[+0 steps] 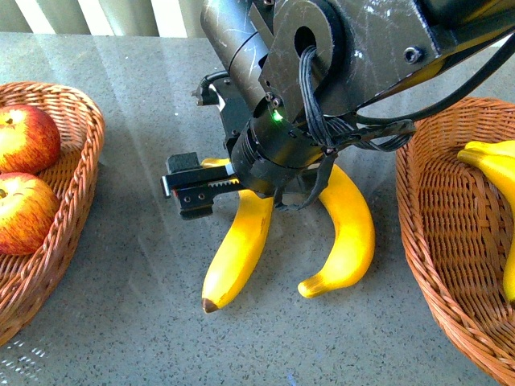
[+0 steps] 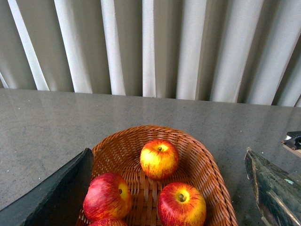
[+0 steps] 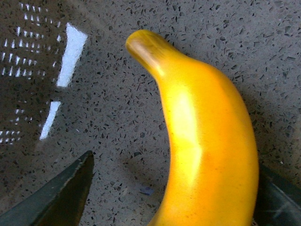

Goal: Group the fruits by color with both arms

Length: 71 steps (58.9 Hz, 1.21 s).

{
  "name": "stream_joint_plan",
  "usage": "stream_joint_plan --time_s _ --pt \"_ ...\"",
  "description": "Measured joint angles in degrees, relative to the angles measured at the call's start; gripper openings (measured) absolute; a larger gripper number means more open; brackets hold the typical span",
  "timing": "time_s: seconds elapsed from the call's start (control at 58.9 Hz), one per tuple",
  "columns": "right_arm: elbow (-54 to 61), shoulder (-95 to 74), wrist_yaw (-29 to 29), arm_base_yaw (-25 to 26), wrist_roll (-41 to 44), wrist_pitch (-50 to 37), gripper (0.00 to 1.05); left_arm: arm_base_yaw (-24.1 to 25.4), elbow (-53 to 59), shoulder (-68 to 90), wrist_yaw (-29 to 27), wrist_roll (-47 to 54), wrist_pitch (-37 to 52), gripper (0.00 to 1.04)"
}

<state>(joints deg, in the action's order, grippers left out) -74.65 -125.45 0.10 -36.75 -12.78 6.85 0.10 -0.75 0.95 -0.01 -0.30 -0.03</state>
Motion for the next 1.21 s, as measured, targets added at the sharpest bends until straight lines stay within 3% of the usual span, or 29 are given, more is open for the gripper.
stream_joint_plan --time_s 0.17,0.306,0.493,0.646,1.206 --pt "0.17 0.00 0.13 0.00 -0.04 -0.02 0.49 0.00 0.00 0.00 0.00 0.02 0.00 0.96" --pt "1.42 1.18 -0.44 0.04 -0.37 -1.11 0.34 0.00 0.00 0.00 0.00 0.02 0.00 0.96" --pt "4.68 9.44 -1.86 0.57 -1.62 -3.39 0.33 0.00 0.00 0.00 0.00 0.02 0.00 0.96" --pt "10.12 21.38 -3.54 3.93 -0.09 -5.68 0.33 0.00 0.00 0.00 0.00 0.02 0.00 0.96" --pt "28.72 38.88 -11.61 34.03 13.62 -4.50 0.33 0.00 0.00 0.00 0.00 0.02 0.00 0.96"
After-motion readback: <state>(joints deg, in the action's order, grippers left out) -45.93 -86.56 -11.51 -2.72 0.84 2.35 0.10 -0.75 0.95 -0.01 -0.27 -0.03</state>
